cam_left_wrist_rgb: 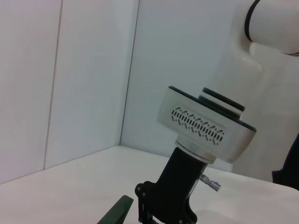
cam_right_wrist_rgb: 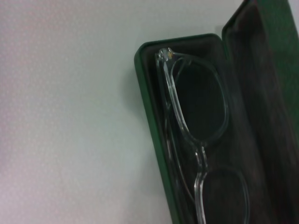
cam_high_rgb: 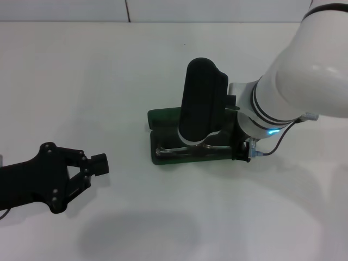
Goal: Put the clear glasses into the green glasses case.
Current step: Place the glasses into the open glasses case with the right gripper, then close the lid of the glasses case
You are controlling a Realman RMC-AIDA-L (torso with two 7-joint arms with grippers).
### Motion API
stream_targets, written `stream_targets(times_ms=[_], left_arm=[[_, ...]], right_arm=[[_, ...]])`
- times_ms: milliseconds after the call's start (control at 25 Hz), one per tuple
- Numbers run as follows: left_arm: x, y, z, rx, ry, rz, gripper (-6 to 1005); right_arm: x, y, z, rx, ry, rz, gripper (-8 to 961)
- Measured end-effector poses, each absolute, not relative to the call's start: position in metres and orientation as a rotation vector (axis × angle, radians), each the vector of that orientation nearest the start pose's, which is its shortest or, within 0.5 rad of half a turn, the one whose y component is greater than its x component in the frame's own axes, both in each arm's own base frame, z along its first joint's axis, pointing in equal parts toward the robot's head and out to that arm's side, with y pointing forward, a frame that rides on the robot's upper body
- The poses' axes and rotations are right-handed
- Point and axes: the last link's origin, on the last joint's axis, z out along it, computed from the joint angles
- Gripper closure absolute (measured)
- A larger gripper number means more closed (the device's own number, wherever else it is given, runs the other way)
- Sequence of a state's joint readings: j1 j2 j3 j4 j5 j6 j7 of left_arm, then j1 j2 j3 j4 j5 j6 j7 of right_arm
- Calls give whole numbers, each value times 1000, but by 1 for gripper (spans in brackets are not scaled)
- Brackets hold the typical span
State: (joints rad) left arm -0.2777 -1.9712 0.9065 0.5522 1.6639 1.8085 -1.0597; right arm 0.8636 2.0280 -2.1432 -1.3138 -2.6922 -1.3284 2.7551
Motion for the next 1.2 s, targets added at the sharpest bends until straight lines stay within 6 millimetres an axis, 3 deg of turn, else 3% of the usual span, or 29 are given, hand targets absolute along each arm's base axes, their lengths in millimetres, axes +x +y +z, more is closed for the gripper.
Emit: stream_targets(times_ms=[440,800,1200], left_arm=[[-302,242,25,-2726,-393,-979,937],[-301,244,24,-2729,-390,-982,937],[-299,245,23,-2729,-390,-992,936]], right_arm=[[88,319,-88,-2601,19,-925,954],[99,312,-83,-2603,94,-1018,954],[108,318,-88,-2597,110,-1015,953]])
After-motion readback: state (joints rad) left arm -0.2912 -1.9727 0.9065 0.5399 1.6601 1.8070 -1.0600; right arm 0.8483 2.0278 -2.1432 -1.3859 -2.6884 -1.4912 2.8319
